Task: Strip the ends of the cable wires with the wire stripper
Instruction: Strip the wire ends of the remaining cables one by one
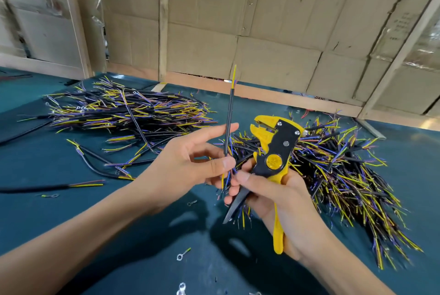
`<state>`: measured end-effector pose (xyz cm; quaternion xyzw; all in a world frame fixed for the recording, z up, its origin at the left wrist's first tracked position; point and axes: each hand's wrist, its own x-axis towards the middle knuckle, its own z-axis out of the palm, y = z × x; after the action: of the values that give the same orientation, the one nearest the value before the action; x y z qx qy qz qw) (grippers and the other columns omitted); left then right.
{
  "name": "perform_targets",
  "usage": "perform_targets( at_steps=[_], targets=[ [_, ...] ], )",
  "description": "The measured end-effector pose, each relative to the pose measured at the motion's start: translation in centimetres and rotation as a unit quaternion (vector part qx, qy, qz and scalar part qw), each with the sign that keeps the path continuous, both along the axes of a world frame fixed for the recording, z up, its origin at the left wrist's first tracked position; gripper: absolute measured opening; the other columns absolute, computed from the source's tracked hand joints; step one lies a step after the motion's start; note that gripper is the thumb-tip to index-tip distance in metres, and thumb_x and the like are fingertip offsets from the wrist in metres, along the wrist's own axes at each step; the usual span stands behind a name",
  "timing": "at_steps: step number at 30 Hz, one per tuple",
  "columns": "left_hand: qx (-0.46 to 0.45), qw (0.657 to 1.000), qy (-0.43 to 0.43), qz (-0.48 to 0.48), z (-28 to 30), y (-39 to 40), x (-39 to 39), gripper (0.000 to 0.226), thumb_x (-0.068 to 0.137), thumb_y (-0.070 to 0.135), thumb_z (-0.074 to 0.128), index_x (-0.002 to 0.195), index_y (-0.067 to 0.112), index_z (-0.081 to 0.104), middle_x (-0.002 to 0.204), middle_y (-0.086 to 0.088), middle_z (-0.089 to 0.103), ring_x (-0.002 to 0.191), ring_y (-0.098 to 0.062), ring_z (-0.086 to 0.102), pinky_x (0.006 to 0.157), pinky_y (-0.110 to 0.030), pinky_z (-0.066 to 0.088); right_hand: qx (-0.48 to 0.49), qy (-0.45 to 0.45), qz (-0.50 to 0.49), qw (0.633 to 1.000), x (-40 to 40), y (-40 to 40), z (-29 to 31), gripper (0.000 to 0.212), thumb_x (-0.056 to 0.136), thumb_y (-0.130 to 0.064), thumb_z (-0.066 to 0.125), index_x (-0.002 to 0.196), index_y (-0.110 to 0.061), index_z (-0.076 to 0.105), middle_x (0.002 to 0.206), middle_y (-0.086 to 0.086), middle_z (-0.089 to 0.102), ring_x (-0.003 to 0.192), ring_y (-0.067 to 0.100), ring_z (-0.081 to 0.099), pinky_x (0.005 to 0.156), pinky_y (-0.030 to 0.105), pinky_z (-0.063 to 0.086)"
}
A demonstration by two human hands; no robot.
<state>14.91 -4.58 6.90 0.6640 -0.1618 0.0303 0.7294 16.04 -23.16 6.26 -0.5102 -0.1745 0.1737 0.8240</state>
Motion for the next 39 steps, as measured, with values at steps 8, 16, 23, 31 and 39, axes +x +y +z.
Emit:
perform_targets(
  at_steps=[8, 16, 23, 31, 39],
  targets=[
    [0.057, 0.997, 0.057, -0.013, 0.4, 0.8, 0.1, 0.042, 0.076, 0.019, 0.077, 0.117, 0.028, 0.074, 0.073, -0.007, 0.065, 0.065, -0.018, 0.051, 0.060, -0.026, 0.048, -0.049, -0.033, -0.111, 0.992, 1.0, -0.7, -0.5, 0.013, 0.072, 0.002, 0.072, 0.079, -0.009, 0.070, 0.073, 0.022, 0.064, 0.063, 0.035, 0.062, 0.067, 0.043, 0.057],
    [-0.162, 0.984, 0.075, -0.018, 1.4, 1.3, 0.1, 0.026, 0.076, 0.011, 0.078, 0.101, 0.010, 0.077, 0.082, -0.004, 0.067, 0.068, -0.013, 0.057, 0.058, -0.022, 0.046, -0.039, -0.038, 0.004, 0.998, 0.6, -1.0, -0.3, 0.018, 0.079, -0.020, 0.075, 0.087, -0.004, 0.073, 0.082, 0.027, 0.067, 0.071, 0.044, 0.068, 0.068, 0.051, 0.058],
    [-0.186, 0.977, 0.102, -0.031, 1.7, 1.0, 0.0, 0.020, 0.070, 0.016, 0.078, 0.089, 0.010, 0.078, 0.079, -0.004, 0.066, 0.064, -0.012, 0.056, 0.053, -0.021, 0.043, -0.088, -0.066, 0.102, 0.989, -0.2, -1.2, -0.8, 0.021, 0.090, -0.027, 0.072, 0.098, -0.008, 0.075, 0.091, 0.025, 0.073, 0.086, 0.048, 0.072, 0.080, 0.054, 0.059],
    [-0.151, 0.984, 0.098, -0.012, 1.8, 0.8, -0.2, 0.016, 0.074, 0.013, 0.077, 0.089, 0.007, 0.077, 0.074, -0.003, 0.062, 0.062, -0.013, 0.053, 0.053, -0.021, 0.041, -0.127, -0.104, 0.063, 0.984, -0.2, -1.1, -0.7, 0.031, 0.084, -0.035, 0.078, 0.082, -0.006, 0.067, 0.069, 0.019, 0.065, 0.061, 0.040, 0.068, 0.069, 0.076, 0.050],
    [-0.089, 0.992, 0.045, 0.081, 2.2, 0.7, -0.3, 0.018, 0.072, 0.016, 0.075, 0.085, 0.004, 0.078, 0.076, -0.010, 0.066, 0.064, -0.016, 0.053, 0.053, -0.022, 0.034, -0.091, -0.070, 0.022, 0.993, -1.0, -0.1, -1.0, 0.039, 0.065, -0.036, 0.086, 0.063, -0.004, 0.064, 0.052, 0.017, 0.052, 0.042, 0.031, 0.055, 0.047, 0.039, 0.052]
  ],
)
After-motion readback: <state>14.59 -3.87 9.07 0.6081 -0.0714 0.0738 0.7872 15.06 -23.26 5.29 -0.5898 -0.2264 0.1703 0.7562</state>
